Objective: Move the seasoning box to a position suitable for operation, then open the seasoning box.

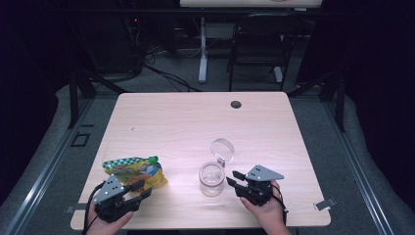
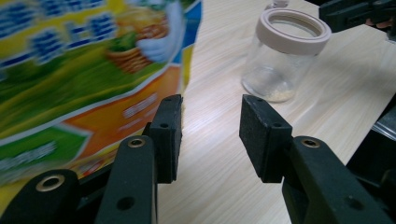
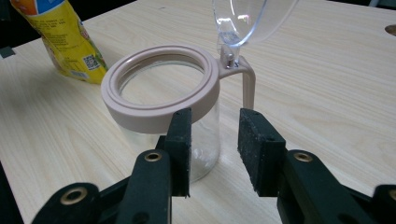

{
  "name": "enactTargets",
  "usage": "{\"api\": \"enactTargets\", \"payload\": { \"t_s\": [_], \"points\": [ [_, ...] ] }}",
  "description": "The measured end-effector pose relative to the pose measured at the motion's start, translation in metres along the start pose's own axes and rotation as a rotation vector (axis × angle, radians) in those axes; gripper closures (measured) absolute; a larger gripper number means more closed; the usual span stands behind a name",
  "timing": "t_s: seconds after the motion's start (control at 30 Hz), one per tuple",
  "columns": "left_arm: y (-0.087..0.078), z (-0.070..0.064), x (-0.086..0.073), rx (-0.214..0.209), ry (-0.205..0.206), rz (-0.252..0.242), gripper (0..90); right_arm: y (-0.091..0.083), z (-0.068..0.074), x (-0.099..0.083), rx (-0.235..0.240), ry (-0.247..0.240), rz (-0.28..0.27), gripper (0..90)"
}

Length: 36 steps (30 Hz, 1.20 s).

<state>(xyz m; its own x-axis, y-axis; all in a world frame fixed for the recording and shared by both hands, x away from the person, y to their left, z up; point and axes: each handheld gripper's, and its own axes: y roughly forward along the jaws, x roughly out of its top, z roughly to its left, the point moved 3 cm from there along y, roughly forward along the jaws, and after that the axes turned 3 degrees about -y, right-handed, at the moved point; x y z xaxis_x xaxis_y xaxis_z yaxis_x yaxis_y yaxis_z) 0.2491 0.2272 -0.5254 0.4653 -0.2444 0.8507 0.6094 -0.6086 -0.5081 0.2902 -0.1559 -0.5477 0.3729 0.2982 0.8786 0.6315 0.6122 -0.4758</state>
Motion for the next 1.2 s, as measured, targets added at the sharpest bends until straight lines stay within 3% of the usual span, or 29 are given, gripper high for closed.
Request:
{"api": "enactTargets", "payload": {
  "t_s": [0.4, 1.2],
  "points": [
    [-0.024, 0.022, -0.012, 0.044, -0.050, -0.015, 59.6, 0.001, -0.002, -0.002, 0.002, 0.012, 0.005, 64.5],
    [-0.045, 0.046, -0.022, 0.133, -0.107, -0.012, 53.2, 0.003, -0.008, -0.003, 0.010, 0.039, 0.000, 63.9]
  ]
}}
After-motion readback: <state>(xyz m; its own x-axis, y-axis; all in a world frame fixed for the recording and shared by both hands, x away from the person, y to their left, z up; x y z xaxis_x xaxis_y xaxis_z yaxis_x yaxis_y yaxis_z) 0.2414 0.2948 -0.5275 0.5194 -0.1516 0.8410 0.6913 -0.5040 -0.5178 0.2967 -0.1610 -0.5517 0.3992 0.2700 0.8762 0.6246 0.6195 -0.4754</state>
